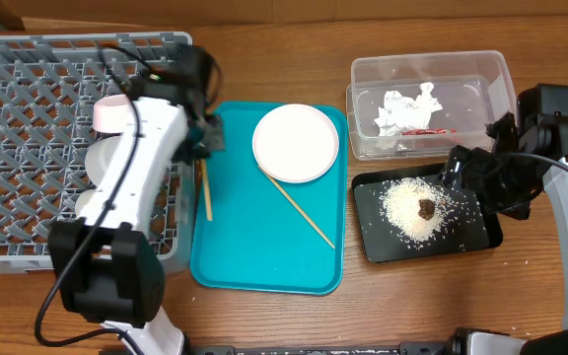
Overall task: Sort waste into correct bins and load items into the dishwasher
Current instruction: 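Insert the chopstick upright into the dish rack with the left gripper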
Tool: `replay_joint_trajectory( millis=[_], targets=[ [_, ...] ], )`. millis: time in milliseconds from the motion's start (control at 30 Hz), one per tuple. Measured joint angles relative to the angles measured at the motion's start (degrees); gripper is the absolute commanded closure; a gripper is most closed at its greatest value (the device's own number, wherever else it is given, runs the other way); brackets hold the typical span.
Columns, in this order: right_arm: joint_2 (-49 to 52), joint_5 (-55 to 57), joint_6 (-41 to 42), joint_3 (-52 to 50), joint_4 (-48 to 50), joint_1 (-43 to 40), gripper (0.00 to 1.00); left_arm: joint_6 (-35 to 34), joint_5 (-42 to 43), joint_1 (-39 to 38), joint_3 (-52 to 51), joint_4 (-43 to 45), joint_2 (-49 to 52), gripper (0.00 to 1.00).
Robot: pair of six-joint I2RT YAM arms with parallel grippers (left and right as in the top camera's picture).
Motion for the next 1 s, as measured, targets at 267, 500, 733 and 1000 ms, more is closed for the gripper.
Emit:
replay_joint_trajectory(
  millis=[267, 500, 733, 1000],
  targets=[
    [0.0, 0.0, 0.0, 0.0, 0.0, 0.0, 0.0, 5.8, -5.1, 6.7, 1.6, 3.9, 0.0, 0.96],
    [0.0, 0.0, 0.0, 0.0, 0.0, 0.0, 0.0, 6.9, -5.9, 8.5, 1.3, 9.0, 0.0, 0.95],
    [0.0, 0.0, 0.0, 0.0, 0.0, 0.0, 0.0, 7.1, -5.7, 8.5, 0.3, 9.6, 0.2, 0.96],
    [0.0, 0.0, 0.0, 0.0, 0.0, 0.0, 0.0, 9.0, -1.1, 8.5, 0.2, 9.1, 5.3, 0.94]
  ],
)
